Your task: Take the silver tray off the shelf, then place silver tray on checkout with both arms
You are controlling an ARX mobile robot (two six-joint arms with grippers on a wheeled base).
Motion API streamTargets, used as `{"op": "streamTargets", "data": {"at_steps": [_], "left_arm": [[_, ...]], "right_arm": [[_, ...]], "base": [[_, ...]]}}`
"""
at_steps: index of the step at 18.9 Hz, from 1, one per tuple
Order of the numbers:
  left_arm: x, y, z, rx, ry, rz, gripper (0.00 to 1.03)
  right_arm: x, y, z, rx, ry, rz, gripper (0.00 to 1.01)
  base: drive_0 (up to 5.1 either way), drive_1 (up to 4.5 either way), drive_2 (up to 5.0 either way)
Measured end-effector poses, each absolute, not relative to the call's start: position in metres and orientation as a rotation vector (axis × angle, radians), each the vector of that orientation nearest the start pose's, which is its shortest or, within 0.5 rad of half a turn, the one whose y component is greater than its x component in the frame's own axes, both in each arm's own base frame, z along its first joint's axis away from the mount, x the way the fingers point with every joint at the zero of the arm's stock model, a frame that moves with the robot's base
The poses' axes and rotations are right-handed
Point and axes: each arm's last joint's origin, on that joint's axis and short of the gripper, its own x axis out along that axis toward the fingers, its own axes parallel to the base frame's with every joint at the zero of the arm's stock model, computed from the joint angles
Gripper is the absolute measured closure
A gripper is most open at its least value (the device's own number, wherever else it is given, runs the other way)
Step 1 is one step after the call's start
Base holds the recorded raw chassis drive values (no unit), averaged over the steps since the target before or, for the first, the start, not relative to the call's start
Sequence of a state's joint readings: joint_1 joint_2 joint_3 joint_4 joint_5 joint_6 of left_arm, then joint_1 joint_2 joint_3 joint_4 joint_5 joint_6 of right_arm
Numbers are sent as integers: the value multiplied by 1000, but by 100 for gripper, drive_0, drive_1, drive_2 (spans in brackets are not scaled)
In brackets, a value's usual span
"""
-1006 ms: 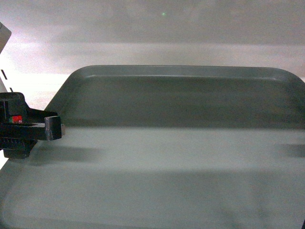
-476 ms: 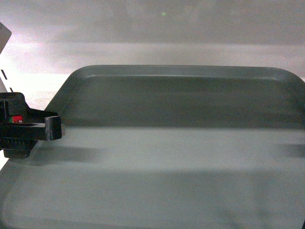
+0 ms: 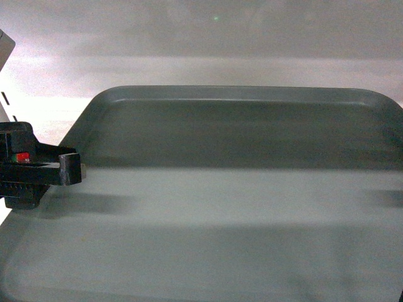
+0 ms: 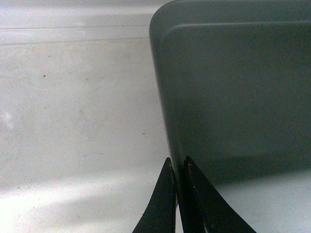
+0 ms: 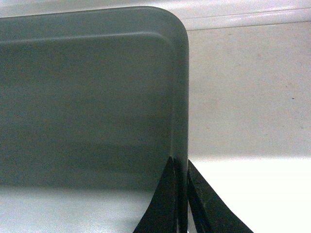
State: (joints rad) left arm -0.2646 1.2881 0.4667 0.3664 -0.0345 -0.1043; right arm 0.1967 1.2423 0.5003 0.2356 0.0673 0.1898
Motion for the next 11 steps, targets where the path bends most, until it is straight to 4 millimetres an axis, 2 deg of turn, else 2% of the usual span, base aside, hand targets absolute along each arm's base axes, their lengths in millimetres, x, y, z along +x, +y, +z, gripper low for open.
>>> {"op": "streamTargets", "data": {"at_steps": [11], "left_arm": [[235,-63,175,-34,464,-202,100]], "right_arm": [[236,45,186,119,509,78,98]], "base": [[11,-383,406]]}}
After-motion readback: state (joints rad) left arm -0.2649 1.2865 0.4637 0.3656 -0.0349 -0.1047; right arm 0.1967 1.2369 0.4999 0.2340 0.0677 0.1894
